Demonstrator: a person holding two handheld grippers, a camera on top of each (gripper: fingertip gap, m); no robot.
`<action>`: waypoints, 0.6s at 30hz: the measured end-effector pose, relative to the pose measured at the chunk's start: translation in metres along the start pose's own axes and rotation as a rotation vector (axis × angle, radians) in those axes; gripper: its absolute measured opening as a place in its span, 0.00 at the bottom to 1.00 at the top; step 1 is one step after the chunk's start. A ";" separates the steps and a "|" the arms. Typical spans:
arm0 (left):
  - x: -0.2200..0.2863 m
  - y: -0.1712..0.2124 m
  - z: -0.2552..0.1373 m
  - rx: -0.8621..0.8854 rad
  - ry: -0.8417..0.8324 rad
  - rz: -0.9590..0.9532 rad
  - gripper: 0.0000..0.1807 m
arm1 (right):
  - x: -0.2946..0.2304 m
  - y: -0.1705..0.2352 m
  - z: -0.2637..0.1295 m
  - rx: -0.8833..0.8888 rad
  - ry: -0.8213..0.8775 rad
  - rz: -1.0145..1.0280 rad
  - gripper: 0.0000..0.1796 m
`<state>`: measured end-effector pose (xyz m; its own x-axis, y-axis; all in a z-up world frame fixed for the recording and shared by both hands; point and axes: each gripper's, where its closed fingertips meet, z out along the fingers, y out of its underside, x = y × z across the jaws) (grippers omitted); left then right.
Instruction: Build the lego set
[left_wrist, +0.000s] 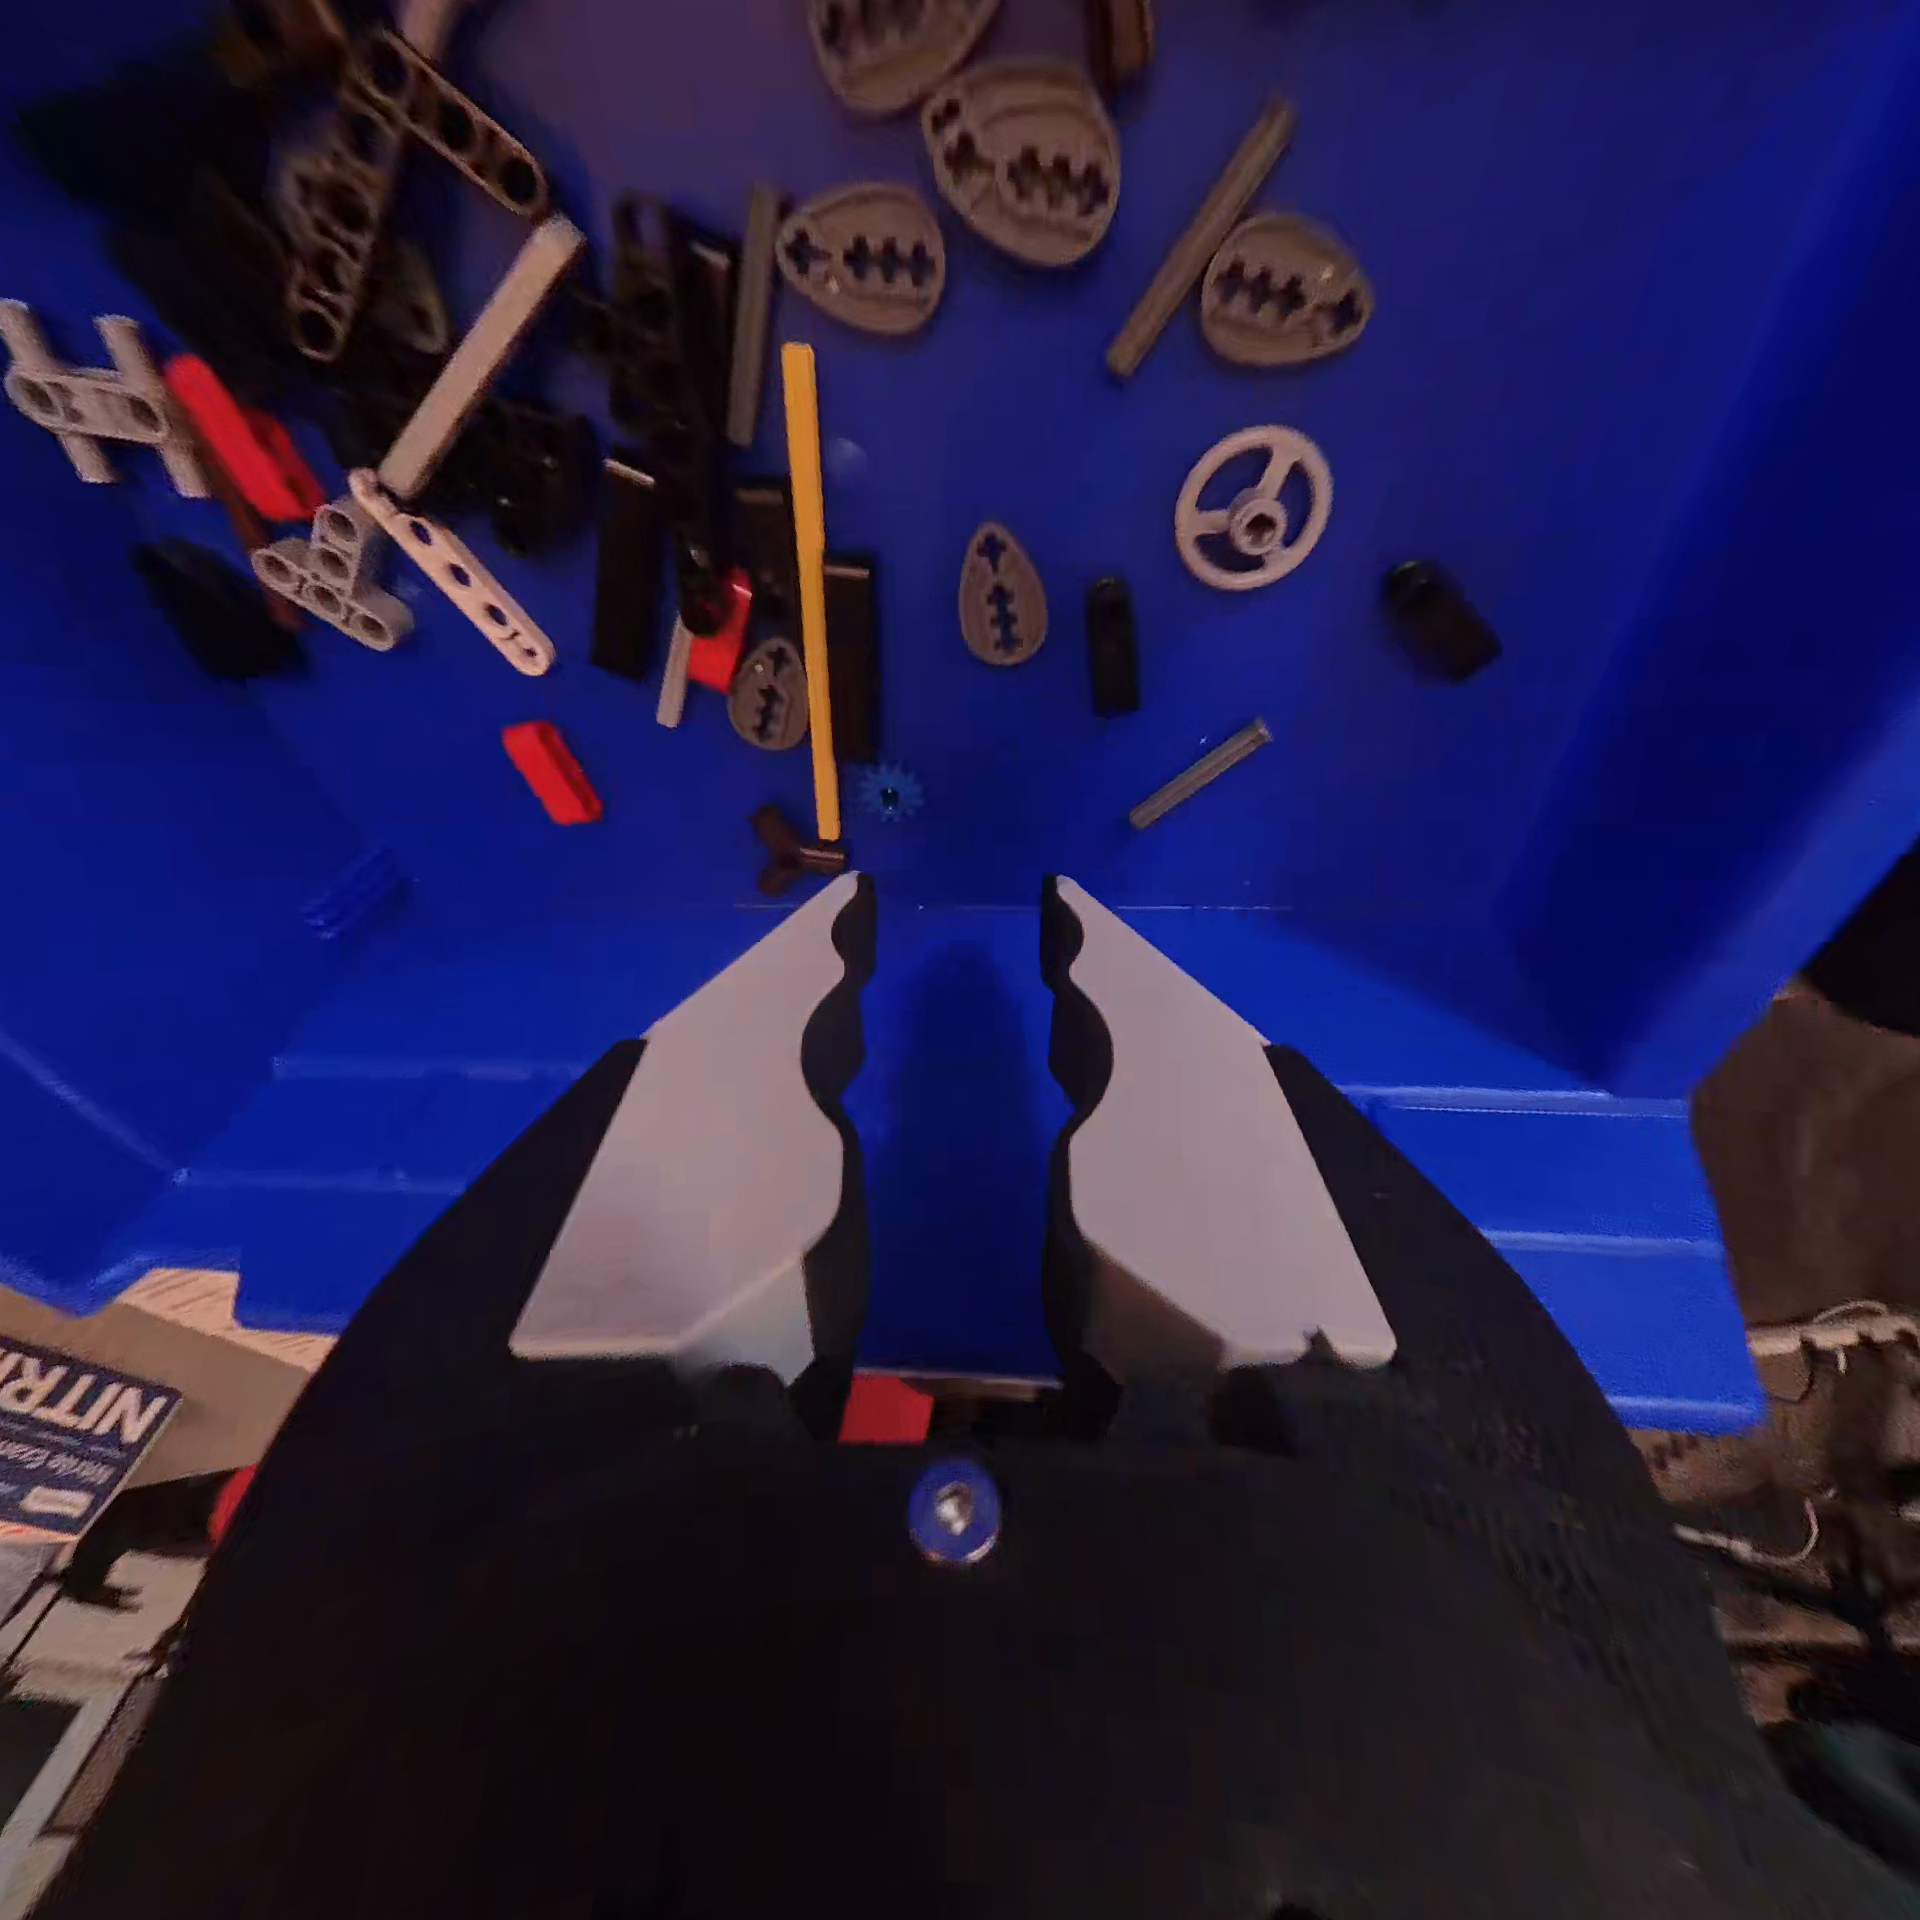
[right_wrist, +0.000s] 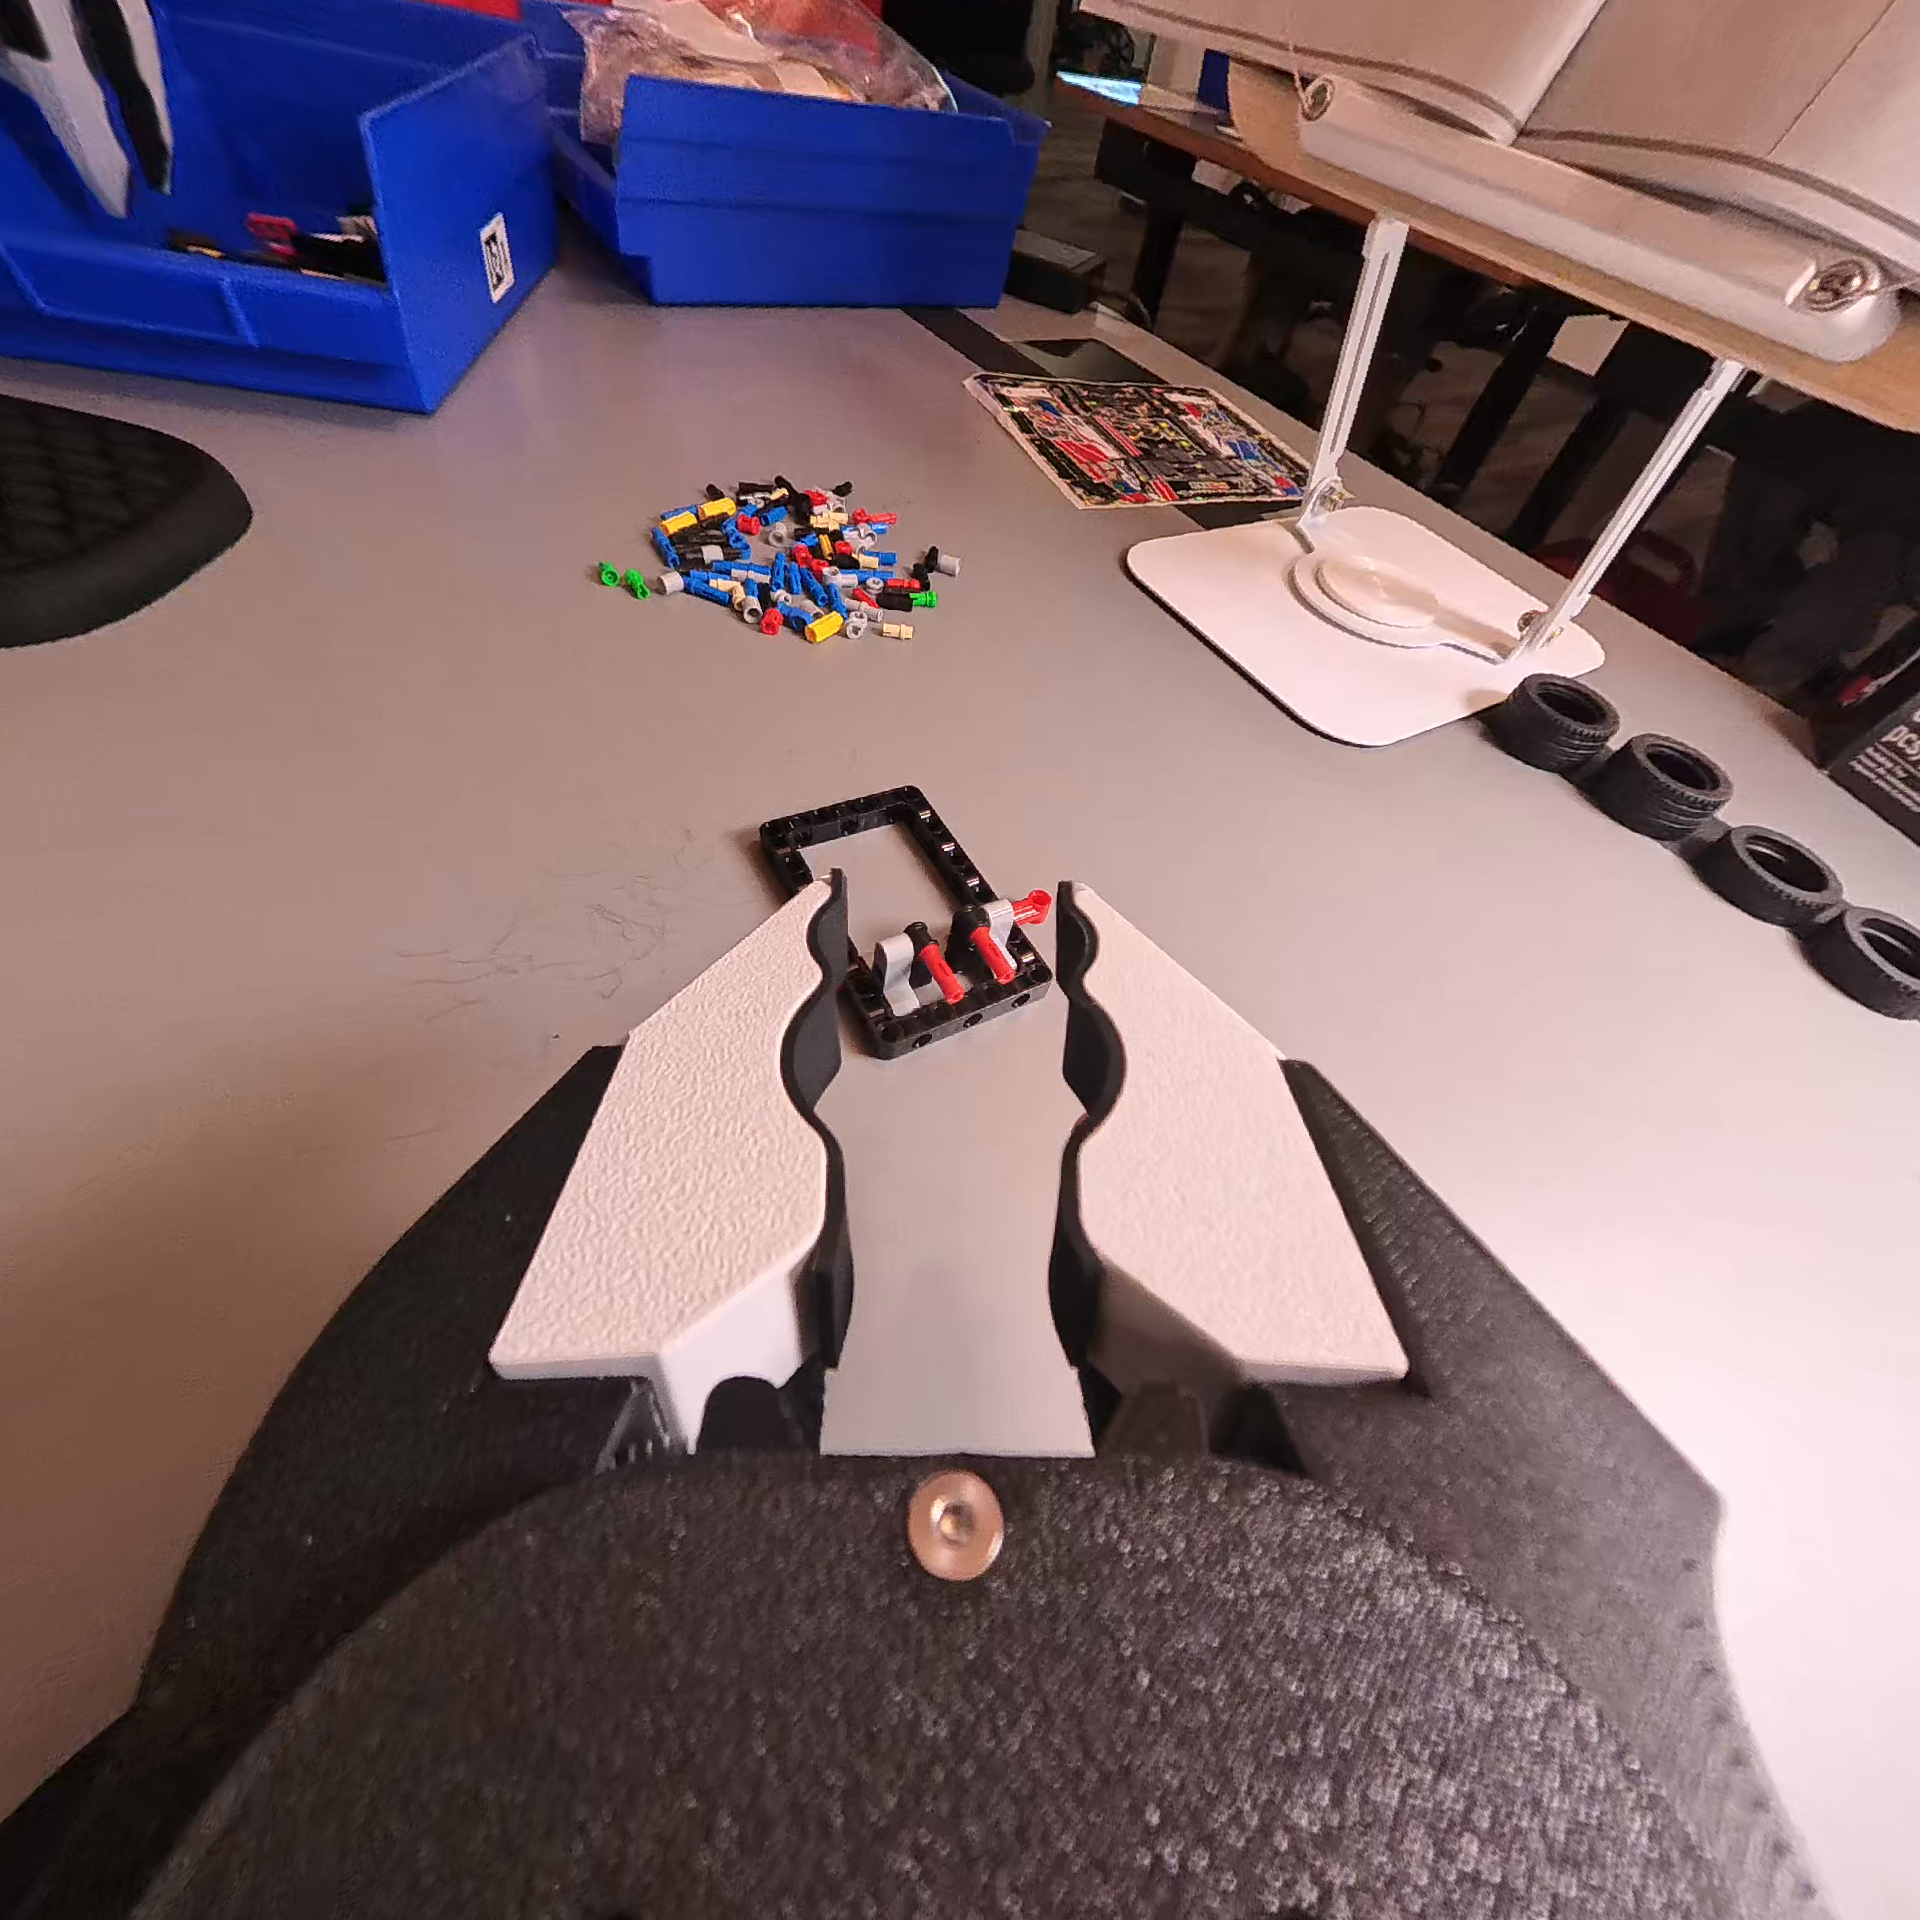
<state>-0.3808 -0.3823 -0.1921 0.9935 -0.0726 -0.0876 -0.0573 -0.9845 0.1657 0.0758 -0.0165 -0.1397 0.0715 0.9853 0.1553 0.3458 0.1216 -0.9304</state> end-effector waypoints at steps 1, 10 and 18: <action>-0.002 0.001 0.005 -0.023 -0.001 0.010 0.17 | 0.000 0.000 0.000 0.000 0.001 0.001 0.21; -0.011 -0.003 0.026 -0.075 -0.003 0.036 0.14 | 0.000 0.005 0.003 -0.019 0.004 0.001 0.21; -0.018 -0.010 0.019 -0.024 -0.024 0.012 0.07 | 0.000 0.008 0.005 -0.032 0.005 -0.002 0.20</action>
<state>-0.4002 -0.3743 -0.2105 0.9901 -0.0886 -0.1085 -0.0667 -0.9793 0.1909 0.0742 -0.0149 -0.1484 0.0752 0.9844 0.1592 0.3757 0.1199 -0.9190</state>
